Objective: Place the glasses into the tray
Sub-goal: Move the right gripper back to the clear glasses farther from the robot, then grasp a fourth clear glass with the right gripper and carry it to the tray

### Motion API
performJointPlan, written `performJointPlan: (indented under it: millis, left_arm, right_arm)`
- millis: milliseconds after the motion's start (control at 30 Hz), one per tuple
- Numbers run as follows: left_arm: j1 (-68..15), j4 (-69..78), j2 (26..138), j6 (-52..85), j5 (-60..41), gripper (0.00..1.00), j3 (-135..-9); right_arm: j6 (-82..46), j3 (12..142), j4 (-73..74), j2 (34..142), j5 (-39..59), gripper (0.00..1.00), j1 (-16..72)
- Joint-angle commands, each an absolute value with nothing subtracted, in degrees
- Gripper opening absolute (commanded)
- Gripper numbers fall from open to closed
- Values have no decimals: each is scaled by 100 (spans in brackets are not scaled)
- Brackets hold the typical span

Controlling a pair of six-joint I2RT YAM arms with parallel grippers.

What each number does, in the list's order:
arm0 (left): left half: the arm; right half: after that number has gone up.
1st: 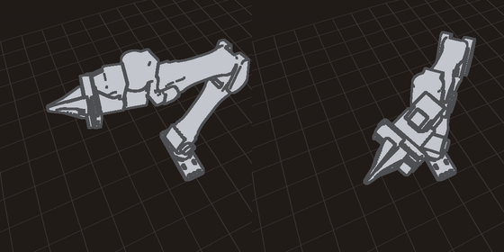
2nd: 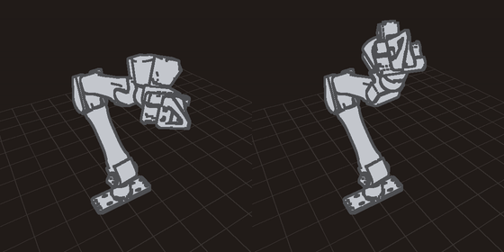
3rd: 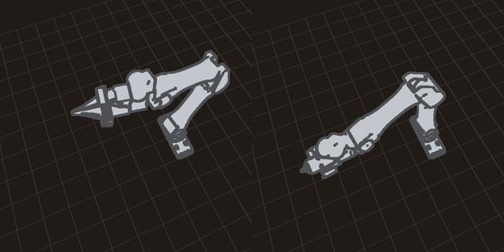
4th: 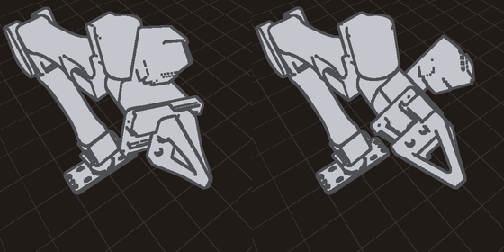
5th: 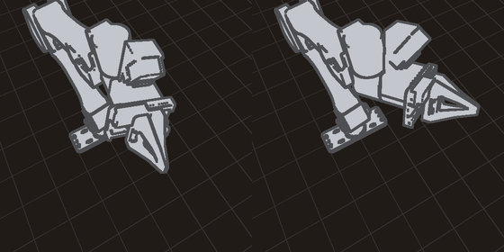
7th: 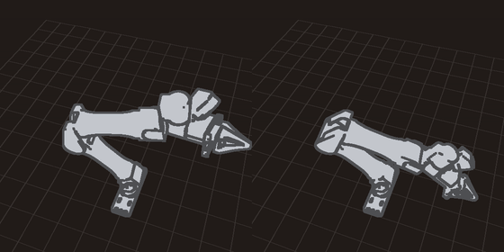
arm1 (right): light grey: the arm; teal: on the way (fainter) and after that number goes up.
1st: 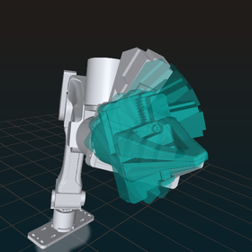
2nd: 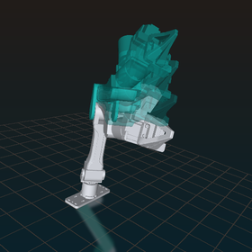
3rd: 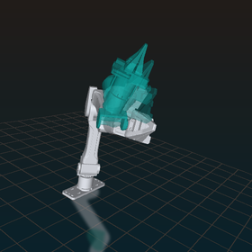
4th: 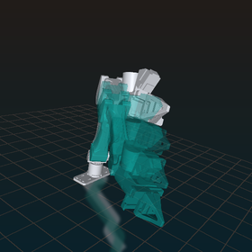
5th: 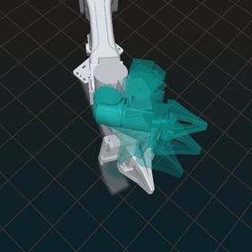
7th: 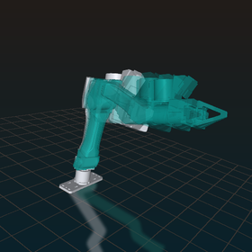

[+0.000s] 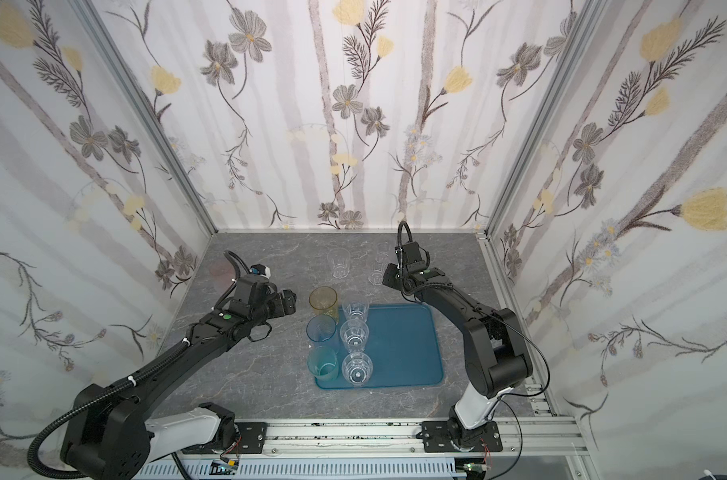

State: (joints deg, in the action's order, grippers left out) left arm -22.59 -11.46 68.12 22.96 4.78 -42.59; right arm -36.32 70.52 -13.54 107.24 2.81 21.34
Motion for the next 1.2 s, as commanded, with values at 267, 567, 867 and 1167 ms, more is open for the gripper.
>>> performJointPlan:
  millis: [267,567,867,1167]
  left_arm:
    - [-2276,-941,6335,2387,779,97,-3643]
    - [-2276,-923,6302,2275,844,97,-3665]
    - [-2276,-879,6250,2259,853,98,-3612]
    - [-2294,-870,5908,2128,1305,98,-3729]
  right_arm:
    - [-3639,8531,-1628,12075,-100,45,2076]
    - [-3336,9168,-2047,12716,-423,30,2065]
    - [-3147,8864,-2024,12376,-560,4,2194]
    - [-3093,8324,-2057,11318,-492,1,2353]
